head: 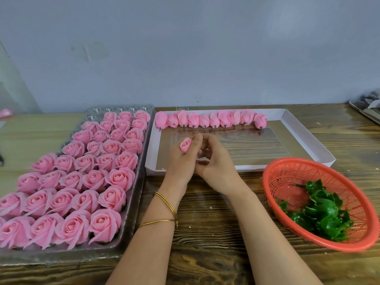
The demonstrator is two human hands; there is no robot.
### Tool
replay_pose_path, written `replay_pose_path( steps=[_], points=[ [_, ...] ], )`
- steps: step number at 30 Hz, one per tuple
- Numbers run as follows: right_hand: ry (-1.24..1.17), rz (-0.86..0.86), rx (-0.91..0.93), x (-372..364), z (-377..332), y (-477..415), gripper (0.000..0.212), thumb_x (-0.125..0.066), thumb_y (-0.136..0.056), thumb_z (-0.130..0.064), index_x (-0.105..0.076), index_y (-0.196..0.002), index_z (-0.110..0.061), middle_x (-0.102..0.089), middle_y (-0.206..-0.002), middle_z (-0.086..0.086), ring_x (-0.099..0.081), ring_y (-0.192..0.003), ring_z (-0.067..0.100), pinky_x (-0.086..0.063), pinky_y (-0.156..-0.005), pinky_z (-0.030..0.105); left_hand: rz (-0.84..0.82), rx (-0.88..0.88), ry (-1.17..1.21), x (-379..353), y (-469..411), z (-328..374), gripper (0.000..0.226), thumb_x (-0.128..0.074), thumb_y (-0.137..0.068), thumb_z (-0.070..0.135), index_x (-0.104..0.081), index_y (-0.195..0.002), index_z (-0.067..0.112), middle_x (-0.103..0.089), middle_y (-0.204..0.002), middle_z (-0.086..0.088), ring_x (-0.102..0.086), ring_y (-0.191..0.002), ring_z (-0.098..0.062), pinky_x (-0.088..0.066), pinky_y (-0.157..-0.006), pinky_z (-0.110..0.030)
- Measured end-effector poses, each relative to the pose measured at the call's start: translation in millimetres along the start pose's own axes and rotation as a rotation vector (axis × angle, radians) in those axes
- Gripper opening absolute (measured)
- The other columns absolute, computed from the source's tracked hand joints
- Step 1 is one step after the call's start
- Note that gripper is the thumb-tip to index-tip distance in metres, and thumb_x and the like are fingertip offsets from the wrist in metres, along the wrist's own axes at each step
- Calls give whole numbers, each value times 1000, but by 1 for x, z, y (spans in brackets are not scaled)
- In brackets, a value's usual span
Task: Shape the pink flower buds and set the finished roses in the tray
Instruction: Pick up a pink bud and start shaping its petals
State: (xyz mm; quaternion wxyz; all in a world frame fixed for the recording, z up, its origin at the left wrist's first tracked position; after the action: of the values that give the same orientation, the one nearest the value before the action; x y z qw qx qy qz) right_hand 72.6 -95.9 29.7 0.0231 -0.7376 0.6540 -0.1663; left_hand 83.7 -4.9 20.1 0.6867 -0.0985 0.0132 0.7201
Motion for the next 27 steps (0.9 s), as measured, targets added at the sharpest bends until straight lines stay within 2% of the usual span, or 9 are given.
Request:
replay_pose_path(
  steps=[2, 4, 8, 13, 17, 19, 21, 24, 27],
  points=[
    [4, 13, 4, 2, -1, 0, 51, -72, -81, 5, -50, -118, -22, -64, -108, 4, -64, -97, 14, -57, -86, 33, -7, -12, -5, 0, 0, 1, 15, -61, -92, 33, -72, -85, 25, -74, -82, 4, -71, -80, -7, -52, -61, -15],
    [-15, 5, -4, 1, -2, 0, 51, -68, -83, 7, -49, -116, -26, -64, -113, 3, -63, -105, 16, -56, -90, 42, -9, -18, -18, 1, -1, 1, 15, -63, -90, 33, -71, -90, 20, -74, -84, 2, -71, -81, -7, -53, -62, -15],
    [-55, -20, -19, -1, 0, 1, 53, -63, -84, 9, -49, -117, -29, -63, -118, 1, -62, -111, 16, -53, -94, 48, -26, -33, -44, 1, -1, 1, 17, -66, -88, 30, -70, -88, 13, -72, -80, 2, -70, -78, -9, -53, -61, -17],
    [-72, -2, -29, 0, 1, 1, 53, -65, -81, 6, -50, -117, -31, -67, -113, -2, -64, -107, 10, -53, -97, 37, -38, -58, -44, 1, -1, 2, 16, -64, -91, 25, -71, -86, 11, -72, -77, 2, -69, -75, -10, -53, -61, -19],
    [-68, 88, -8, 8, -8, 2, 42, -57, -68, -12, -60, -108, -25, -68, -103, -3, -63, -95, 7, -51, -81, 20, -14, -86, -63, 3, -2, 4, 14, -64, -91, 26, -71, -94, 14, -73, -87, -5, -70, -84, -18, -56, -71, -25],
    [-83, 150, 11, 15, -11, 3, 36, -56, -70, -18, -61, -105, -26, -65, -105, 0, -59, -94, 8, -49, -80, 21, 2, -157, -146, 3, -3, 10, 20, -63, -92, 25, -70, -90, 7, -70, -86, -13, -67, -81, -19, -53, -72, -22],
    [-65, 196, 13, 19, -13, 4, 31, -59, -75, -28, -61, -106, -27, -60, -109, 3, -56, -97, 12, -49, -86, 27, 6, -227, -277, 0, -1, 16, 27, -60, -94, 23, -66, -78, 2, -65, -74, -10, -59, -65, -8, -46, -61, -11],
    [-24, 209, 2, 19, -11, 5, 30, -63, -80, -37, -60, -108, -27, -57, -114, 3, -55, -103, 12, -49, -91, 30, -39, -243, -372, -7, 1, 16, 30, -59, -95, 25, -61, -65, 21, -60, -59, 11, -55, -59, 2, -42, -55, -7],
    [28, 199, 4, 18, -8, 3, 24, -68, -89, -24, -61, -112, -23, -57, -115, 1, -53, -107, 5, -46, -93, 25, -50, -276, -378, -10, 3, 16, 37, -63, -92, 26, -53, -57, 30, -56, -52, 17, -53, -54, 2, -39, -53, -10]
  ],
)
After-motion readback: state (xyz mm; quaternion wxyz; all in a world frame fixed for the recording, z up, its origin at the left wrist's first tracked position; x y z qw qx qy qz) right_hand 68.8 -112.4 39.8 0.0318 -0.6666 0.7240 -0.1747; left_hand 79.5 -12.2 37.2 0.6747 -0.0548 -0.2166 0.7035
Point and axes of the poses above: each hand's wrist, its own y-axis away from the middle knuckle, its own x-axis out of the back of the hand, z = x × y, the point moved 9 cm from there along -y, towards the middle knuckle
